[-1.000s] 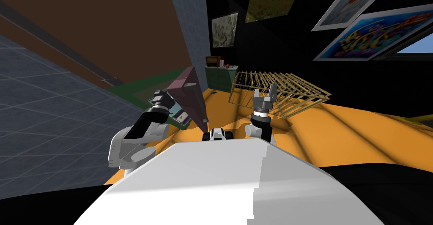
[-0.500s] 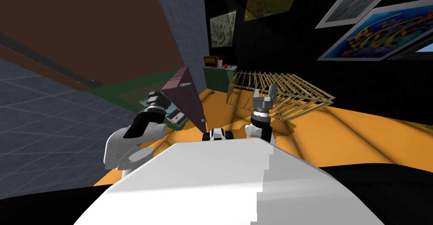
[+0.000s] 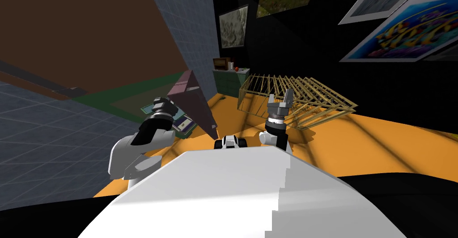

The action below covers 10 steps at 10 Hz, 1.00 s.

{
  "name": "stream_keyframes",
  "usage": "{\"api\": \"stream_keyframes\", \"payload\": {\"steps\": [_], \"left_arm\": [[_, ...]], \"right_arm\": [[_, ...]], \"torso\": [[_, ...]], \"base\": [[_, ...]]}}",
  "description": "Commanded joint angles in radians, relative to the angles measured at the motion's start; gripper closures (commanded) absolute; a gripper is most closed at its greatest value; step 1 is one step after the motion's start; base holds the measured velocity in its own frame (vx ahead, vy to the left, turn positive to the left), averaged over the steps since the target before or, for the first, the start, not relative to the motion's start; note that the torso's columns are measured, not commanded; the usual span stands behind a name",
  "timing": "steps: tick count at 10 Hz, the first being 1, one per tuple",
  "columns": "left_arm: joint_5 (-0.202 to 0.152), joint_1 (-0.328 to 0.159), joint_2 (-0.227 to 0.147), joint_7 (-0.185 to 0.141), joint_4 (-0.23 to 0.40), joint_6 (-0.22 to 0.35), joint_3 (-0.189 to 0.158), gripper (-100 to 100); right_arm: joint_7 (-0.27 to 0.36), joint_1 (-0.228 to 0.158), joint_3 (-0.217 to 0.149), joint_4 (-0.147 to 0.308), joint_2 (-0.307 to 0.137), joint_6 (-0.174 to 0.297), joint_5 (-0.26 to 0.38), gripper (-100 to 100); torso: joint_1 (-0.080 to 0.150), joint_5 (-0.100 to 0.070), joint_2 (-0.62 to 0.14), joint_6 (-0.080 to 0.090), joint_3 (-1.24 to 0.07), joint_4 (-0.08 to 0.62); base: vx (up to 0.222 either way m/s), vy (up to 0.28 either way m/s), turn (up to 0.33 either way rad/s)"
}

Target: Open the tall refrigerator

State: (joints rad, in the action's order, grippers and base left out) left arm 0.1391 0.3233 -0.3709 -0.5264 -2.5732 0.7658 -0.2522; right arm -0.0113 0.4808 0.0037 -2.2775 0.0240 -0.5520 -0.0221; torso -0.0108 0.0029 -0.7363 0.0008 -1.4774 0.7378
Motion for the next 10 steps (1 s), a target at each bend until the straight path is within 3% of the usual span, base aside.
{"api": "stream_keyframes", "payload": {"steps": [1,4,10], "left_arm": [[0.000,-0.005,0.000,0.000,0.055,-0.005,-0.004,-100],[0.023,-0.019,0.016,0.001,0.116,-0.031,-0.015,-100],[0.095,-0.033,0.028,-0.042,0.093,-0.038,-0.065,-100]], "right_arm": [[0.000,0.000,0.000,0.000,0.000,0.000,0.000,0],[0.000,0.000,0.000,0.000,0.000,0.000,0.000,0],[0.000,0.000,0.000,0.000,0.000,0.000,0.000,0]], "torso": [[0.004,-0.001,-0.002,-0.001,0.001,0.000],[0.015,-0.004,-0.001,-0.001,0.001,0.000],[0.010,-0.003,-0.003,-0.001,0.002,0.000]], "base": [[0.015,-0.013,0.005],[0.039,-0.087,0.016],[0.091,-0.207,0.027]]}}
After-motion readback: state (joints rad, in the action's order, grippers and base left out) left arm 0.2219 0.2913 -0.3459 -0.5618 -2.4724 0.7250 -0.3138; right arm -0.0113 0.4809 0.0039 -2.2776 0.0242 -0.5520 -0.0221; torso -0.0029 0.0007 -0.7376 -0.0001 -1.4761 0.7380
